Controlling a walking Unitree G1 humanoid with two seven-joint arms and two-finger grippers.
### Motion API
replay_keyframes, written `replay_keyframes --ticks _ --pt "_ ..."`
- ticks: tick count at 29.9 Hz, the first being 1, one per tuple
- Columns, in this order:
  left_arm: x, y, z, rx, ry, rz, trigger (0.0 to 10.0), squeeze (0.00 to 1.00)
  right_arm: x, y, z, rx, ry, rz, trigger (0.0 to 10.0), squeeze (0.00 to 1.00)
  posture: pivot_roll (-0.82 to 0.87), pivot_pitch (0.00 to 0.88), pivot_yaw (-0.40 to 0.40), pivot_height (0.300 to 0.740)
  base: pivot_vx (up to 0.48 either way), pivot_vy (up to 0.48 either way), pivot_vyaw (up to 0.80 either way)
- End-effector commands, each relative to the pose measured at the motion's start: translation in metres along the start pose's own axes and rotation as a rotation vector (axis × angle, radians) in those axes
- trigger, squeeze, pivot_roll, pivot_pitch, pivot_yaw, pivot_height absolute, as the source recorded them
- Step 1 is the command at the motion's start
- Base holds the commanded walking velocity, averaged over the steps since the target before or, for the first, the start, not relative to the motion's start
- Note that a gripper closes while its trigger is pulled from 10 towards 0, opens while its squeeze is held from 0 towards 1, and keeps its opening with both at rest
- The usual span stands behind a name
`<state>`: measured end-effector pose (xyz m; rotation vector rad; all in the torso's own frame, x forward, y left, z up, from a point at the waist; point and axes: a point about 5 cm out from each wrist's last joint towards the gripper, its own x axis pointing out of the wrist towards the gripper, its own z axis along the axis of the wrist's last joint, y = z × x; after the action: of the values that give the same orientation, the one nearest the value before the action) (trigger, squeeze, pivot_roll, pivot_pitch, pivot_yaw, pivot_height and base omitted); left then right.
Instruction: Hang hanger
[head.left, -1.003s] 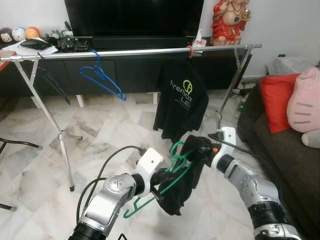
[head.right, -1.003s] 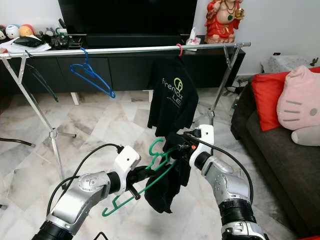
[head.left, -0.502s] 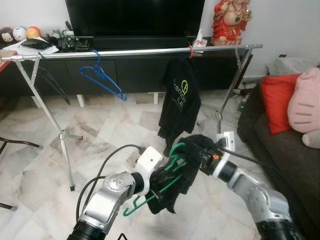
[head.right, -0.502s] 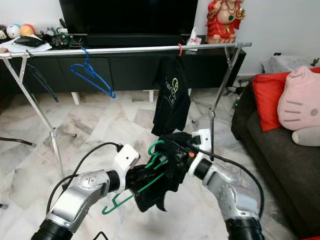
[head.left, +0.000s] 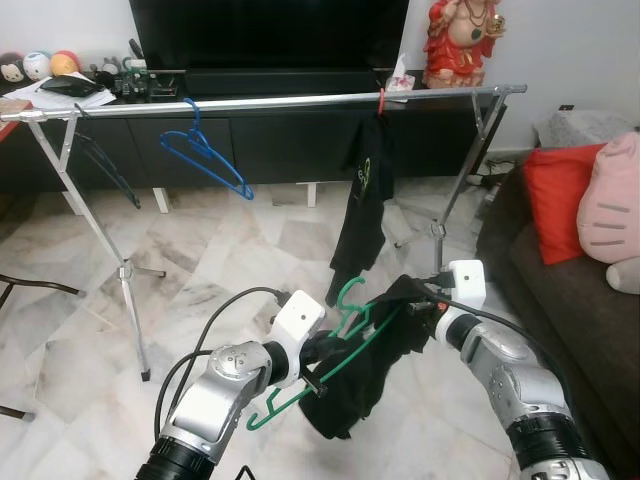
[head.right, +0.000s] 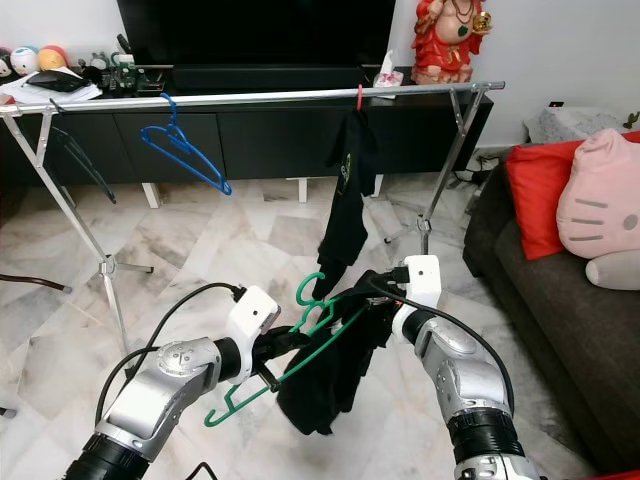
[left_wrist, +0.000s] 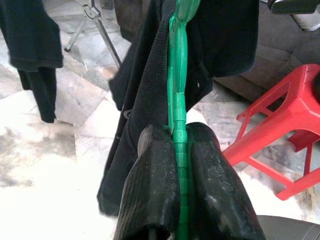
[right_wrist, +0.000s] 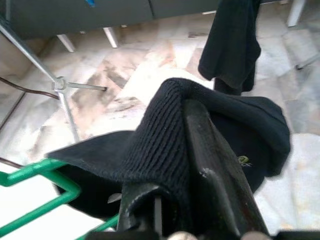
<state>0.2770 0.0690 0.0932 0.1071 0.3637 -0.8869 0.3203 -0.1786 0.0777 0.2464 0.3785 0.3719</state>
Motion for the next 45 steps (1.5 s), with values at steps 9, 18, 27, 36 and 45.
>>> replay_keyframes --ticks 9,18,27,36,45 --pt "0.001 -0.004 0.013 0.025 -0.057 -0.043 10.0 0.0 -0.013 0.053 -0.014 -0.009 0.069 0.48 10.0 0.0 0.02 0.0 -0.04 0.716 0.0 0.0 0.0" --pt "-0.001 -0.015 0.009 0.033 -0.037 -0.134 10.0 0.0 -0.028 0.075 -0.008 -0.057 0.038 0.689 10.0 0.0 0.01 0.0 -0.035 0.716 0.0 0.0 0.0" --pt "0.0 -0.007 0.013 0.03 -0.07 -0.072 10.0 0.0 -0.027 0.059 -0.006 -0.115 0.036 0.601 10.0 0.0 0.01 0.0 -0.036 0.716 0.0 0.0 0.0" --pt "-0.004 -0.003 0.017 -0.002 -0.116 -0.064 10.0 0.0 -0.027 0.039 -0.006 -0.148 0.033 0.488 10.0 0.0 0.01 0.0 -0.039 0.716 0.0 0.0 0.0" --pt "-0.01 -0.006 0.024 -0.016 -0.176 -0.127 10.0 0.0 -0.03 0.035 -0.003 -0.146 0.012 0.488 10.0 0.0 0.01 0.0 -0.037 0.716 0.0 0.0 0.0"
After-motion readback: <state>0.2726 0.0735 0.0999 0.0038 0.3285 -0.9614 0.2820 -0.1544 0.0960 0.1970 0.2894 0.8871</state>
